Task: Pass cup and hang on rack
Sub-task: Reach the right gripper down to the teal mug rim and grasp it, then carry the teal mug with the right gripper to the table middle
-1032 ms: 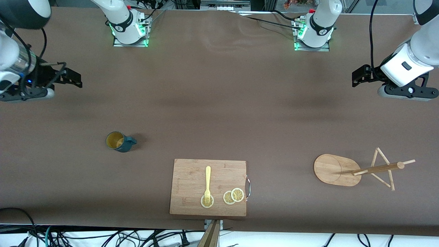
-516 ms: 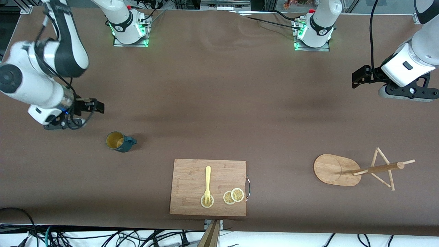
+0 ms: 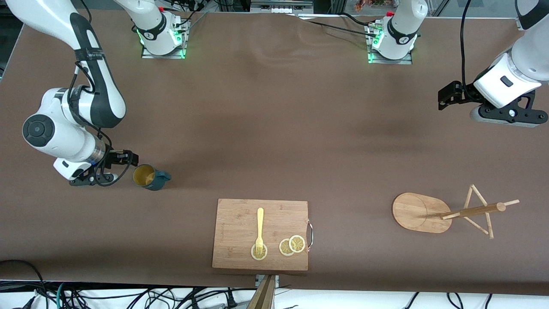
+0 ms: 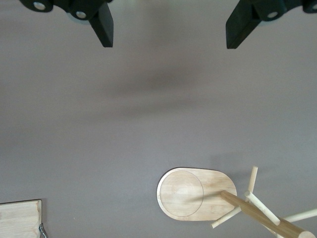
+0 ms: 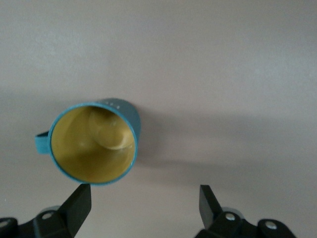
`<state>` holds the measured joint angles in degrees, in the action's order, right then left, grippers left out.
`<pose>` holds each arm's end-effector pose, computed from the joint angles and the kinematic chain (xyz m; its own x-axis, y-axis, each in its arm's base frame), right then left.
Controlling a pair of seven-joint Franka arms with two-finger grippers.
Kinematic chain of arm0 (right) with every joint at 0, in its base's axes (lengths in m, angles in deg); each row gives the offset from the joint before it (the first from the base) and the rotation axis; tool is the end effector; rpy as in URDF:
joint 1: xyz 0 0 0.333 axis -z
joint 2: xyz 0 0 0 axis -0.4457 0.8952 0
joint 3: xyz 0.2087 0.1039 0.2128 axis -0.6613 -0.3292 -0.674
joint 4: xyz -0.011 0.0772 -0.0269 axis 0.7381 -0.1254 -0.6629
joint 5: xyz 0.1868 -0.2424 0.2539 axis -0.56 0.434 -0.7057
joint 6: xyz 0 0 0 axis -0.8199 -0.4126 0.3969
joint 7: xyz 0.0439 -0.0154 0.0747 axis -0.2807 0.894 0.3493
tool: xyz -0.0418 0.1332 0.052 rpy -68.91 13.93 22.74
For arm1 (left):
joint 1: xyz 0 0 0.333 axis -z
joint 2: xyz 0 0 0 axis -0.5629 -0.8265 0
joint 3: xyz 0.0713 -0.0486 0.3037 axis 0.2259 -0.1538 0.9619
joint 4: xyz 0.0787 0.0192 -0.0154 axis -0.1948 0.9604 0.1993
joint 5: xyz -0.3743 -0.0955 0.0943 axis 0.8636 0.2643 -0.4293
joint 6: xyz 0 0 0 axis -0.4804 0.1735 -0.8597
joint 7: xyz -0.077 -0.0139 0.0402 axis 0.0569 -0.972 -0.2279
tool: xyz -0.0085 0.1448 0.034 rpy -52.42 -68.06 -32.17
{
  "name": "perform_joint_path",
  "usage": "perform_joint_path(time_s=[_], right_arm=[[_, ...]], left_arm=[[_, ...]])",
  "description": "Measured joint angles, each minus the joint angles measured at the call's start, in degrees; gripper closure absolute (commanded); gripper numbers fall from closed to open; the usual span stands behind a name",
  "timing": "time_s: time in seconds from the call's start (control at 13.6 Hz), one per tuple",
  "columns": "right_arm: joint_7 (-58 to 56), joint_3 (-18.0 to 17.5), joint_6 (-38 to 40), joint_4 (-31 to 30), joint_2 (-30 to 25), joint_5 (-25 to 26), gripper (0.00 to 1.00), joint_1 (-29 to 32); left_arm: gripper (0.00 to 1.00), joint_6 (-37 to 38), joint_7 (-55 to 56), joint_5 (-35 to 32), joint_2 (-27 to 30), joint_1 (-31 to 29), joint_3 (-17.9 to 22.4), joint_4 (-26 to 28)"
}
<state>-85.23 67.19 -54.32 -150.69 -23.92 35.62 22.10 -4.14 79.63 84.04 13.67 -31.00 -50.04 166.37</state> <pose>0.6387 0.0120 0.2560 0.9921 0.1192 -0.0392 0.1203 -0.9924 0.0251 0.5573 -0.0603 0.5467 0.9886 -0.1129 -0.0995 -0.1148 -0.9933 -0.0127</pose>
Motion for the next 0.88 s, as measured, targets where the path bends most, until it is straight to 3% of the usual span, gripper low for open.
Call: perform_joint_path(time_s=[0.37,0.59,0.88], right_arm=[[0.0,0.0,-2.11,3.55,4.77,-0.32,0.1,0.02],[0.0,-0.01,-2.17,4.2,6.42,-0.98,0.2,0.01],[0.06,-0.1,-3.36,4.2,8.38,-1.28,0.44,0.01]], left_arm=[[0.0,0.0,0.0,0.0,0.0,0.08,-0.19,-0.08],[0.0,0.0,0.0,0.0,0.0,0.09,-0.21,-0.48],[0.0,0.03,0.0,0.0,0.0,0.07,-0.16,-0.66]])
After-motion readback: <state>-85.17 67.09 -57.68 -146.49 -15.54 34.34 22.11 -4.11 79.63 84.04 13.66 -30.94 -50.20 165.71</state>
